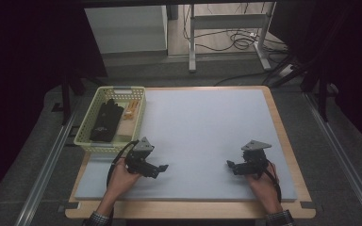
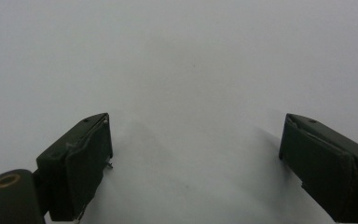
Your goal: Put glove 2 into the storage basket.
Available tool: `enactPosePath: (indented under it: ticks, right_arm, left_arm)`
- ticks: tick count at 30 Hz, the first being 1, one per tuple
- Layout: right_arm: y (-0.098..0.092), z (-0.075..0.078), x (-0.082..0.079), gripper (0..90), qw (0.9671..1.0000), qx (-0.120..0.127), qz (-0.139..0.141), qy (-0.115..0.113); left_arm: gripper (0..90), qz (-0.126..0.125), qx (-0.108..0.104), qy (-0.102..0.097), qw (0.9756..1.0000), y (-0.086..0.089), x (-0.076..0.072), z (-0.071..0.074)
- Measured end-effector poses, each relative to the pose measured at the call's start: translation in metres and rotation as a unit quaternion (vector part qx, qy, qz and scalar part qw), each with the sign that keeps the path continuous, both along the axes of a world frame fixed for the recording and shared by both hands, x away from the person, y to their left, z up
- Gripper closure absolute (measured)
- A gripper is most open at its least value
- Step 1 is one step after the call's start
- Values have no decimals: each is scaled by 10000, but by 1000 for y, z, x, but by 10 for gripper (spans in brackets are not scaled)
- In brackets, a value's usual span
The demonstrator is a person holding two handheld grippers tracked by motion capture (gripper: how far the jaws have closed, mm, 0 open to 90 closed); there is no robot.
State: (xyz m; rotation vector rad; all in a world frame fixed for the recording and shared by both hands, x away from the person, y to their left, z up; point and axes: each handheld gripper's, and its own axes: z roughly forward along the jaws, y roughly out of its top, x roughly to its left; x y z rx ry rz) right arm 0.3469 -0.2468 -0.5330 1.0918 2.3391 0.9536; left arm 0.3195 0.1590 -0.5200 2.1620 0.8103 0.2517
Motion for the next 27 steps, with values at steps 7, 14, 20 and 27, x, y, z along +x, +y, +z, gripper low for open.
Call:
enactPosePath:
  ticks: [7,14,20,27]
  right_arm:
    - [0,0,0,91,10000,-2,-2,-2]
    - [0,0,0,91,10000,-2,3,-5]
    - [0,0,0,91,10000,-5,3,-6]
    - [0,0,0,92,10000,4,7,-3]
  left_arm:
    - [43,-30,220,82,9997,-2,-5,-22]
    - [40,-17,429,2,9991,-6,-8,-29]
    - [38,-6,407,-5,9992,-6,-9,-30]
    - [37,-1,410,-19,9992,-6,-9,-30]
